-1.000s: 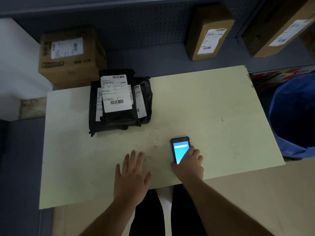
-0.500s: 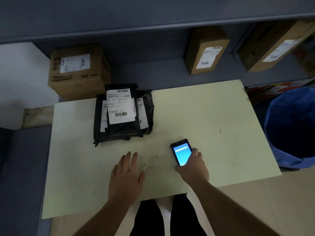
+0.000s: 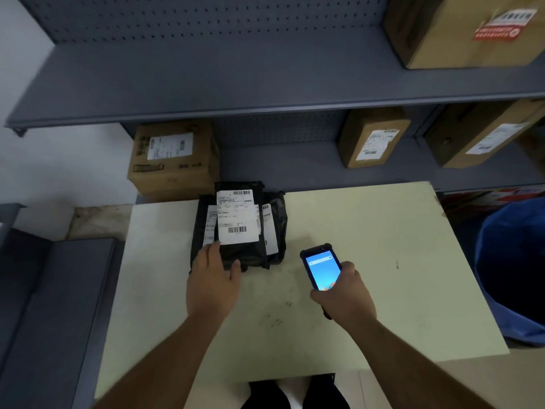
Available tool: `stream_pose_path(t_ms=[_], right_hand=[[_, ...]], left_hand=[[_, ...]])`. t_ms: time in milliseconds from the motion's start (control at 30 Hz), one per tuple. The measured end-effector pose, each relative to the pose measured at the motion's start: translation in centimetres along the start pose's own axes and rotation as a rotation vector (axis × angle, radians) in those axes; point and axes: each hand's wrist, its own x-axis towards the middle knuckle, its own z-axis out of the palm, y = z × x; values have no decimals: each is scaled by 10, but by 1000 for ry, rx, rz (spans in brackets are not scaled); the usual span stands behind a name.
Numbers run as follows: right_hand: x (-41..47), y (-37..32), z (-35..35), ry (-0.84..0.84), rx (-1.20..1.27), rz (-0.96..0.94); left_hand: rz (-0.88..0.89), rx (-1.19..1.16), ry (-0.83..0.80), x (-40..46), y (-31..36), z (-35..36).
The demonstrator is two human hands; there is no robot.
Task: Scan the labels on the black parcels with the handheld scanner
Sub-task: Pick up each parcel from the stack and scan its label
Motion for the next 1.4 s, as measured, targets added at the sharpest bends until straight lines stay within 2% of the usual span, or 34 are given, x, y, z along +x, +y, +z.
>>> stream_pose_path(t_ms=[133,300,667,967,1400], right_hand=[[-1,-16,-6,-13,-7,-28],[1,-33,-10,-24,-22,-62],[7,-53,-12,-68,-113,-98],[6,-50,-13,-86,-150,-96],[8,-40,-29,-77,-137,-80]], left_hand=[[-128,-128,17,26,10,-7],[-323,-250,-47,52,20,-6],[-527,-464,-164,90,31,11],[-580,-303,-219,97,34,27],[-595,-217,-245,101,45,27]])
